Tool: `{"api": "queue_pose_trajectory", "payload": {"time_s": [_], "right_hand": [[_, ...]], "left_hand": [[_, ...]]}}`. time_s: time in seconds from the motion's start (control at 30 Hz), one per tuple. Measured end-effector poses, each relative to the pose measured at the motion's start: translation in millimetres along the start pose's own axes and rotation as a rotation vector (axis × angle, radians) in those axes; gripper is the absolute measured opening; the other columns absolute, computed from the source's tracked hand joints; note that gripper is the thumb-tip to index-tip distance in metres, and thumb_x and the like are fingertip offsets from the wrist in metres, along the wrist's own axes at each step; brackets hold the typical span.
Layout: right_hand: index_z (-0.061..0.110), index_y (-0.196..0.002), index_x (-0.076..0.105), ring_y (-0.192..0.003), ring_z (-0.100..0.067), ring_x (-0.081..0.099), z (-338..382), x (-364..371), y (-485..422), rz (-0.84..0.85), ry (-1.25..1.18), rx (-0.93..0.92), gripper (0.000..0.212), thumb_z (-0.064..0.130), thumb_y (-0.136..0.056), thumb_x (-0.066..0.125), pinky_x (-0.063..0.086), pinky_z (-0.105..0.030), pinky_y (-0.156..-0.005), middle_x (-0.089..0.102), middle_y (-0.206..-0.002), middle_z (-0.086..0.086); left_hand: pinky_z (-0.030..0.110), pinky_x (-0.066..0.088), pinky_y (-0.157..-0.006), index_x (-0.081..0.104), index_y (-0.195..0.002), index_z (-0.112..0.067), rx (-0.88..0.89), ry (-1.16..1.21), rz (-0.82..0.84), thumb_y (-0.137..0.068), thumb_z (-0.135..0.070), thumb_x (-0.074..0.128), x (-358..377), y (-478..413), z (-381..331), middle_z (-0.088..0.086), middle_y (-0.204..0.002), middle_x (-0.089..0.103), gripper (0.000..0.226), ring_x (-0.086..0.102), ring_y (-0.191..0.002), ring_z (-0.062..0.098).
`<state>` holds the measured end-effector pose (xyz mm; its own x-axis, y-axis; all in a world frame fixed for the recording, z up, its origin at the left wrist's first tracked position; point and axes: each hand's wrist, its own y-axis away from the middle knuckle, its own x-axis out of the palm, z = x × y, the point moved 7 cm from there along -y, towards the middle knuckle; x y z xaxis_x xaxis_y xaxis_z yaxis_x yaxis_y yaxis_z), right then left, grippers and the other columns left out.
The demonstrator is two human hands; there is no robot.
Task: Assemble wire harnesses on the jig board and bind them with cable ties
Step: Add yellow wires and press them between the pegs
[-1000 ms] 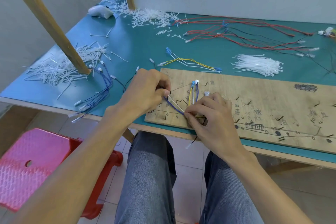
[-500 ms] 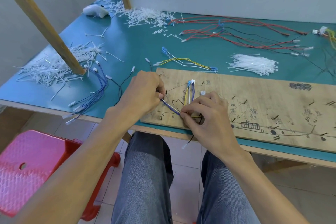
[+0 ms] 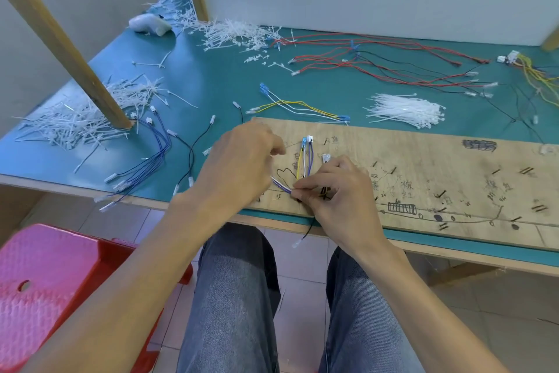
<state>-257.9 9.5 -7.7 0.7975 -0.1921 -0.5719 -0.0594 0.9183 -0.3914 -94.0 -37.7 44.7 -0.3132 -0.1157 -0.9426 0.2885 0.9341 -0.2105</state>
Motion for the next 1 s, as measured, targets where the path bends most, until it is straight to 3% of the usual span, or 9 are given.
{"api": "queue_pose_trajectory", "payload": {"time_s": [0.07, 0.17, 0.3, 0.37, 0.53, 0.6, 0.83, 0.9, 1.0], "right_hand": [[0.031, -0.087, 0.084, -0.092, -0.012, 0.057, 0.5, -1.8, -1.3, 0.022, -0.020, 0.008, 0.015, 0.030, -0.075, 0.094, 0.047, -0.057, -0.086, 0.066, -0.075, 0.027], [0.030, -0.097, 0.083, -0.101, -0.015, 0.060, 5.0, -10.6, 0.1, 0.025, -0.042, 0.001, 0.025, 0.032, -0.075, 0.094, 0.049, -0.054, -0.091, 0.072, -0.089, 0.022], [0.030, -0.102, 0.081, -0.103, -0.007, 0.065, 4.4, -49.0, 0.9, -0.158, -0.059, -0.012, 0.019, 0.024, -0.086, 0.087, 0.050, -0.024, -0.093, 0.073, -0.099, 0.022], [0.032, -0.102, 0.080, -0.099, -0.003, 0.065, -5.9, -69.5, -9.1, -0.179, -0.035, 0.026, 0.017, 0.024, -0.088, 0.085, 0.045, -0.013, -0.086, 0.074, -0.097, 0.024], [0.030, -0.094, 0.082, -0.080, -0.005, 0.071, -57.9, -101.5, -46.0, -0.130, -0.176, 0.307, 0.003, 0.030, -0.091, 0.082, 0.058, -0.029, -0.077, 0.079, -0.086, 0.013], [0.024, -0.091, 0.082, -0.072, -0.007, 0.069, -78.5, -106.8, -56.6, -0.141, -0.238, 0.404, 0.009, 0.033, -0.092, 0.079, 0.059, -0.032, -0.075, 0.079, -0.081, 0.005], [0.021, -0.075, 0.079, -0.047, -0.013, 0.055, -113.4, -93.5, -81.0, 0.018, -0.206, 0.487, 0.032, 0.044, -0.095, 0.073, 0.041, -0.019, -0.042, 0.069, -0.059, -0.003], [0.018, -0.071, 0.077, -0.043, -0.015, 0.051, -118.2, -91.9, -87.4, -0.014, -0.208, 0.491, 0.035, 0.042, -0.096, 0.072, 0.037, -0.018, -0.040, 0.065, -0.055, -0.003], [0.015, -0.065, 0.073, -0.040, -0.013, 0.042, -122.0, -89.7, -97.4, -0.097, -0.222, 0.477, 0.039, 0.038, -0.096, 0.071, 0.035, -0.019, -0.043, 0.058, -0.049, -0.001]], "left_hand": [[0.045, 0.053, -0.093, 0.077, -0.116, -0.027, 0.111, 0.033, 0.054, -0.096, -0.019, 0.064, 9.9, 0.5, -18.1, -0.008, -0.119, 0.069, 0.025, 0.061, -0.114, 0.020], [0.041, 0.053, -0.091, 0.073, -0.121, -0.026, 0.226, -0.027, 0.152, -0.093, -0.023, 0.064, 25.8, 3.3, -33.3, -0.010, -0.121, 0.068, 0.029, 0.054, -0.120, 0.018], [0.033, 0.047, -0.074, 0.065, -0.129, -0.031, 0.214, -0.123, 0.166, -0.090, -0.016, 0.061, 35.5, 7.9, -31.0, -0.009, -0.117, 0.064, 0.043, 0.055, -0.116, 0.018], [0.035, 0.049, -0.075, 0.061, -0.133, -0.030, 0.219, -0.152, 0.184, -0.091, -0.013, 0.058, 38.1, 8.7, -29.4, -0.004, -0.120, 0.059, 0.045, 0.059, -0.112, 0.023], [0.036, 0.055, -0.080, 0.052, -0.145, -0.032, 0.234, -0.167, 0.211, -0.095, -0.013, 0.055, 34.0, 8.2, -30.8, -0.001, -0.128, 0.056, 0.053, 0.061, -0.112, 0.021], [0.035, 0.054, -0.077, 0.052, -0.143, -0.032, 0.223, -0.161, 0.211, -0.093, -0.012, 0.057, 33.9, 8.1, -32.4, -0.001, -0.125, 0.056, 0.054, 0.061, -0.109, 0.020], [0.043, 0.057, -0.080, 0.062, -0.127, -0.027, 0.182, -0.147, 0.185, -0.089, -0.006, 0.054, 29.5, -5.9, -29.2, 0.001, -0.099, 0.065, 0.044, 0.064, -0.094, 0.026], [0.044, 0.058, -0.083, 0.067, -0.120, -0.025, 0.143, -0.090, 0.188, -0.087, -0.004, 0.052, 28.7, -11.8, -26.3, 0.000, -0.098, 0.072, 0.042, 0.067, -0.096, 0.025], [0.037, 0.059, -0.086, 0.076, -0.102, -0.022, 0.054, 0.061, 0.151, -0.082, -0.001, 0.055, 21.8, -24.1, -19.5, -0.010, -0.086, 0.077, 0.036, 0.071, -0.089, 0.011]]}}
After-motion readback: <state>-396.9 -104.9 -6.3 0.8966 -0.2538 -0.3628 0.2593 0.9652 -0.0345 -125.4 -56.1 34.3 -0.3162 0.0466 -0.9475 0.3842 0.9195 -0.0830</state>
